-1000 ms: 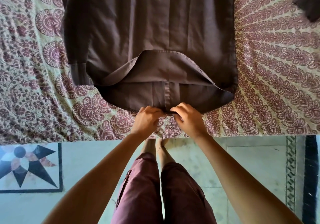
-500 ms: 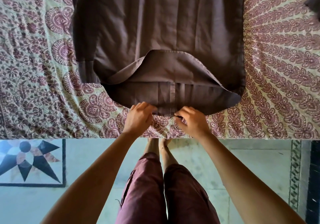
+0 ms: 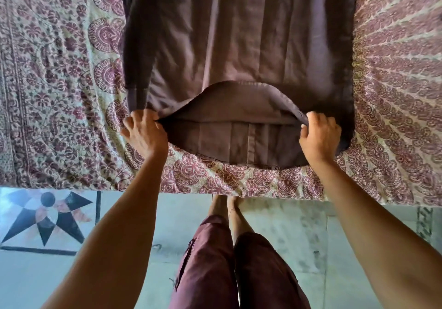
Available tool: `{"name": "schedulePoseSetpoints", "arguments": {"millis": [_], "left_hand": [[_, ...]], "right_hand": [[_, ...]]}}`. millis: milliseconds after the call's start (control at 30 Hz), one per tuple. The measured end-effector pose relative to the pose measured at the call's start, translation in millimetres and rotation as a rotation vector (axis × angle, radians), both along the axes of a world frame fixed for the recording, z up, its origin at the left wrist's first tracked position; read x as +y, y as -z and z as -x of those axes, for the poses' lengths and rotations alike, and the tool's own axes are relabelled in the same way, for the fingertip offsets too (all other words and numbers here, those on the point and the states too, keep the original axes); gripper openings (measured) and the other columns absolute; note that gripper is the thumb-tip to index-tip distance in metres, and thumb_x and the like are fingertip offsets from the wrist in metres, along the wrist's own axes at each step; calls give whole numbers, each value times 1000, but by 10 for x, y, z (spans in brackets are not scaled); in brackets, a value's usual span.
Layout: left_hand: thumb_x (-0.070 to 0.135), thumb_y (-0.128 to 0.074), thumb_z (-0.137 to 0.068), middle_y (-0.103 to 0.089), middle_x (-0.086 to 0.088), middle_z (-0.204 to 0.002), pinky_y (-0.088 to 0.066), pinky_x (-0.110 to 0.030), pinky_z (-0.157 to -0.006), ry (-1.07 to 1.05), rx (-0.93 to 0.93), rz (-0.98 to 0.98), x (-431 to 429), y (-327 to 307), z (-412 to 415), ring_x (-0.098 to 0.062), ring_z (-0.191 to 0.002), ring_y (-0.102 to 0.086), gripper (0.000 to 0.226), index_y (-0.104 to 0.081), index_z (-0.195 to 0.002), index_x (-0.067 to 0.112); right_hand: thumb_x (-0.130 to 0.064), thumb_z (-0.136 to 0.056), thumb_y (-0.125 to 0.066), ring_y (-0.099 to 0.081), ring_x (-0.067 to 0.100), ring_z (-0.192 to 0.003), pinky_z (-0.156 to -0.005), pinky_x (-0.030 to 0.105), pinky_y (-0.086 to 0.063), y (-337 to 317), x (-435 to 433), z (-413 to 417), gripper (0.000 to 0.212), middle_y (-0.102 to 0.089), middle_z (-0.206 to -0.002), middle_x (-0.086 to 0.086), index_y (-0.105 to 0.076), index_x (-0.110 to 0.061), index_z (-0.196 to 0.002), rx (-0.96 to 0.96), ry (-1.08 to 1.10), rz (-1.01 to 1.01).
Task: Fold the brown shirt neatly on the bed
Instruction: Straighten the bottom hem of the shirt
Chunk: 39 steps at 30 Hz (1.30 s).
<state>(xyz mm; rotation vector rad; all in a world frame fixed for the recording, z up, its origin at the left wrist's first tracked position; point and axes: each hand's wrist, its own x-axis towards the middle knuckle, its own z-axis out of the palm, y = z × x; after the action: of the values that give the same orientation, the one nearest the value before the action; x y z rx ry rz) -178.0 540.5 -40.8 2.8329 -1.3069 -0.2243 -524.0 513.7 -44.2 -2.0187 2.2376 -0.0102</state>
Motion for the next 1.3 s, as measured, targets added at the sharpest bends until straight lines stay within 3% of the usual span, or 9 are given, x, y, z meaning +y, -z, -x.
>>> {"name": "schedulePoseSetpoints", "arguments": {"millis": [100,200,300,633,733,867,967,1100,1300], "left_hand": [[10,-49,-85,-61,-9,-113,-32,-42,-90,-26,59,48,140,31,-148,-30,-108,-47,21,-59,-100,21],[3,-44,-84,-58,-16,-108,-36,-40,-67,38,98,13,326,76,-263,-38,-89,-56,29,-59,-103,18],[0,-44,-83,-58,-19,-105,-36,-40,-59,121,99,-39,390,144,-358,-40,-80,-57,31,-64,-102,14],[3,-47,-79,-58,-10,-110,-39,-35,-68,-230,273,95,325,190,-318,-36,-91,-56,31,-70,-94,17],[-1,-49,-75,-55,-9,-114,-41,-39,-84,-247,291,107,341,194,-306,-34,-100,-53,31,-70,-91,16],[4,-50,-73,-56,-12,-110,-29,-43,-97,180,147,49,321,114,-77,-30,-106,-47,29,-63,-98,11],[18,-41,-76,-61,-13,-106,-38,-42,-86,576,367,-24,201,64,265,-31,-98,-52,43,-58,-115,14],[34,-38,-80,-67,-5,-103,-51,-38,-77,731,598,-217,215,129,543,-29,-91,-62,38,-65,-105,24],[33,-33,-74,-64,-1,-89,-46,-34,-79,1074,495,-425,514,86,490,-24,-86,-63,39,-68,-87,26]], "right_hand": [[0,-71,-65,-55,40,-82,-70,45,-43,-10,147,93,23,-57,-88,19,-55,-6,-90,13,-100,49],[2,-66,-67,-53,37,-77,-67,43,-43,56,424,238,25,-56,-86,16,-58,-9,-86,70,-201,14],[5,-61,-68,-53,36,-76,-68,43,-43,120,655,332,28,-56,-85,16,-59,-11,-82,89,-128,-26],[2,-63,-66,-50,34,-82,-74,42,-35,135,771,430,27,-56,-91,14,-56,-13,-83,103,-90,3],[-4,-64,-61,-50,34,-85,-78,43,-37,126,767,477,23,-55,-95,13,-55,-13,-83,47,-158,-25],[-22,-70,-43,-54,34,-94,-84,40,-36,127,652,318,38,-59,-104,14,-56,-8,-103,-207,-275,-67],[-36,-84,-43,-56,29,-93,-82,38,-41,83,526,-51,45,-62,-104,11,-54,-8,-118,-409,-283,-116],[-54,-85,-33,-63,23,-76,-65,34,-48,35,552,-360,49,-67,-79,2,-64,-16,-91,-525,-370,-302],[-49,-83,-38,-61,20,-56,-62,30,-43,109,769,-310,40,-61,-54,-3,-62,-17,-81,-475,-526,-314]]}}
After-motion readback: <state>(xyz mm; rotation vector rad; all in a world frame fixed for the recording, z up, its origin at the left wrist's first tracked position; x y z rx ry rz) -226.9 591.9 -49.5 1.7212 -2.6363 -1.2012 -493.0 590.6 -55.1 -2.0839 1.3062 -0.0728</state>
